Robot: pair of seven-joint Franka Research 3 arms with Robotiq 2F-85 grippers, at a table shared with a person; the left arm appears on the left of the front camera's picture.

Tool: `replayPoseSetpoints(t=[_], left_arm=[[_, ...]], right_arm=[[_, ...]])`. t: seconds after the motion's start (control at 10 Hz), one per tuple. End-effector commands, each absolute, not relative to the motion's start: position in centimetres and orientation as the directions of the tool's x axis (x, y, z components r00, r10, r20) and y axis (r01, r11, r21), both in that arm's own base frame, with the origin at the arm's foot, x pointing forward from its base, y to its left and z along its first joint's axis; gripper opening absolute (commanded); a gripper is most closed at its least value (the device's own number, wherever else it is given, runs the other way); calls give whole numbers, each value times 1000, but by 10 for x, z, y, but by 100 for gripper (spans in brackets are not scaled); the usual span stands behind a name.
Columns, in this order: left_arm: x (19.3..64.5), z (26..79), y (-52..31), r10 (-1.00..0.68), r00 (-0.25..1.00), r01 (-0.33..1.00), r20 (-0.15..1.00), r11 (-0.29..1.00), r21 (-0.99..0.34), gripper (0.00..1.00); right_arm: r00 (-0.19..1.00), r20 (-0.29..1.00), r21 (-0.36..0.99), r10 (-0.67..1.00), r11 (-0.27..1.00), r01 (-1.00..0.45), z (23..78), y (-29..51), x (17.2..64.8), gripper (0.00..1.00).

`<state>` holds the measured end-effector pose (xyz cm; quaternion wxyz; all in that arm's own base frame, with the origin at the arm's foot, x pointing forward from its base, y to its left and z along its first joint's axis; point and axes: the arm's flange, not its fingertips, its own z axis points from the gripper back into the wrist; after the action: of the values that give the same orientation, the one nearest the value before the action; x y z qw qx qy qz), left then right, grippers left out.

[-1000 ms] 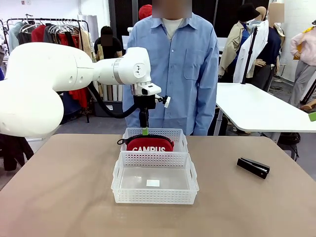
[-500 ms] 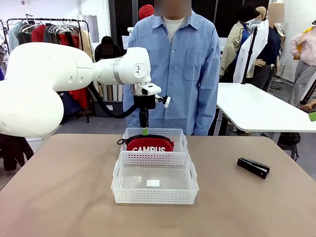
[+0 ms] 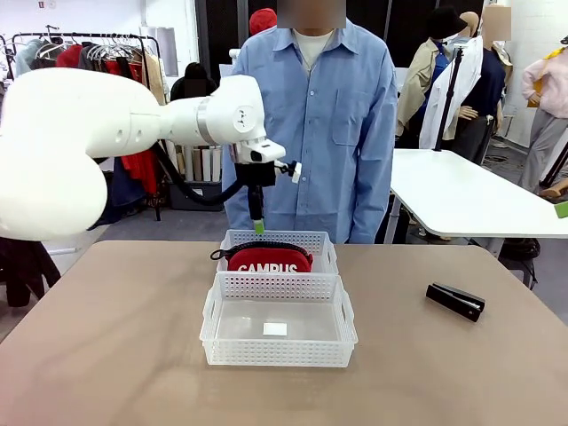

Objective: Distribute items into two baskets.
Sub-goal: Pick up the Stapler that the person points to.

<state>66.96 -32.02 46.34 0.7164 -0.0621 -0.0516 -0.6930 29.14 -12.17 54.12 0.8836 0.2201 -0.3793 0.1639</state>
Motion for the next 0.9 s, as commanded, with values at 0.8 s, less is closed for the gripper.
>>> replayPoseSetpoints(t=[0.8], left_arm=[[520,545,-77,-726,513,838,458,540,-82,100]], right_arm=[[652,749,274,117,841,-466,541,-123,291,100]])
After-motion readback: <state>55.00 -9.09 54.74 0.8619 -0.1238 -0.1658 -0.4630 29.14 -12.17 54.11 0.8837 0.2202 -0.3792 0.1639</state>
